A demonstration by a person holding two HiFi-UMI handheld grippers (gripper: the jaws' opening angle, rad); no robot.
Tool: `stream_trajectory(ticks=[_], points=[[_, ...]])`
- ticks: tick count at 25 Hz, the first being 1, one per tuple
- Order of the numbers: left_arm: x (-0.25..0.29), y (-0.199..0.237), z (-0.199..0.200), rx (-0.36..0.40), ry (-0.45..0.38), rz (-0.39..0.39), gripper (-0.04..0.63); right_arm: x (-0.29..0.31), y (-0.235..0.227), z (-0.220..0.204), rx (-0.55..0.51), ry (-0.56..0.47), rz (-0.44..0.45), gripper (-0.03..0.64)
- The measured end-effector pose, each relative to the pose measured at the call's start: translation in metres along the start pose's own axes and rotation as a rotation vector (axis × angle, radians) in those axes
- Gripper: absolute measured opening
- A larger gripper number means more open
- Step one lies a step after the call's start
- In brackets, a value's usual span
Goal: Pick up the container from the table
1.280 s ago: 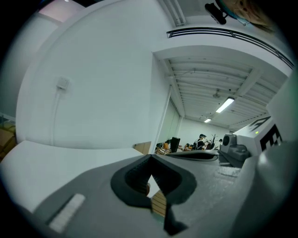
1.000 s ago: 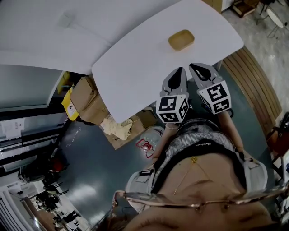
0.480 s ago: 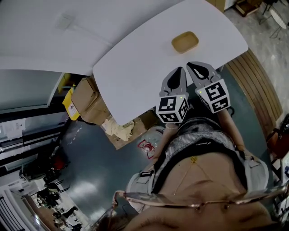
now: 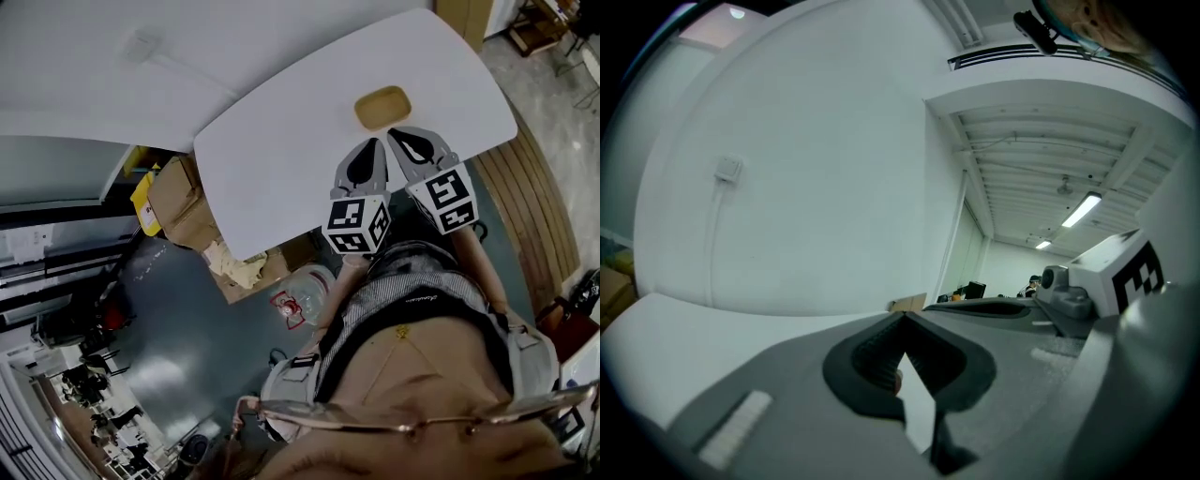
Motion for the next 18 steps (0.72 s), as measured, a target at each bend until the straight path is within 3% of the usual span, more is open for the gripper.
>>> stream_trajectory(ticks=[9,18], points=[[0.035,-0.027,0.003,-0.046,-0.02,0.081,0.002,-0.004,-0.058,-0.003,-0.024,0.009,0.074,0.026],[0.048,-0.036,-0.001,-0.06,-0.024,0.176,0.002,0.0,-0.08,-0.012,-0.045,0.021,0.163,0.026]])
Point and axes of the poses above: the fingertips, and each gripper's own axes: x forward along the fingers, y to its left, z out of its top, the point moved 10 cm from there along -x, backward along the fingers, and after that the axes turned 5 degrees about y, right-handed, at the moved point
